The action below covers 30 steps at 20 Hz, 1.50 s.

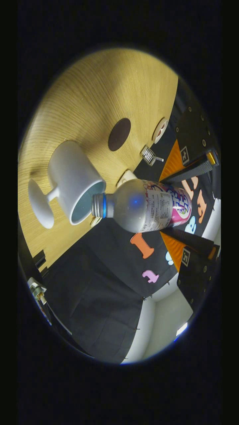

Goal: Take the bottle from table, then pour the juice into the cup, finally place the bottle on the coaster

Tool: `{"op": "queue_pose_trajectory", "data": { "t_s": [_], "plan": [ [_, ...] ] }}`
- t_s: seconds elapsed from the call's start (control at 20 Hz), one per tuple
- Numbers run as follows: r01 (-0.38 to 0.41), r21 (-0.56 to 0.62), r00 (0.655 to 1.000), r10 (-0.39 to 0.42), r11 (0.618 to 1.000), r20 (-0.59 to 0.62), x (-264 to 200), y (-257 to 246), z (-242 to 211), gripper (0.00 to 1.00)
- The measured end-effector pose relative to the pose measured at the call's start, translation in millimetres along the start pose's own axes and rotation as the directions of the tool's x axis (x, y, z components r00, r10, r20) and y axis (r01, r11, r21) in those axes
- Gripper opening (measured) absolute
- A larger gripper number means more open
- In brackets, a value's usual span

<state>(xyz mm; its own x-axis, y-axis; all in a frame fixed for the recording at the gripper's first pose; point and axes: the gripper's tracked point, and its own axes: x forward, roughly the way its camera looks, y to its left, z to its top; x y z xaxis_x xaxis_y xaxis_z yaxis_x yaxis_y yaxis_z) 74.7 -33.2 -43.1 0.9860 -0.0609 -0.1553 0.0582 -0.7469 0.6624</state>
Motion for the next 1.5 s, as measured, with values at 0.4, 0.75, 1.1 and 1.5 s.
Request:
{"op": "queue_pose_trajectory", "data": {
  "t_s": [0.4,0.75,1.1,1.5],
  "plan": [
    [0.058,-0.295,0.998,-0.058,0.954,0.008,3,-18,7,0.75],
    [0.075,-0.619,0.997,-0.076,0.782,0.025,3,-26,14,0.75],
    [0.028,-0.880,0.996,-0.083,0.474,-0.014,4,-33,9,0.75],
    [0.013,-0.999,0.996,-0.092,0.046,0.008,9,-37,-7,0.75]
  ]
}}
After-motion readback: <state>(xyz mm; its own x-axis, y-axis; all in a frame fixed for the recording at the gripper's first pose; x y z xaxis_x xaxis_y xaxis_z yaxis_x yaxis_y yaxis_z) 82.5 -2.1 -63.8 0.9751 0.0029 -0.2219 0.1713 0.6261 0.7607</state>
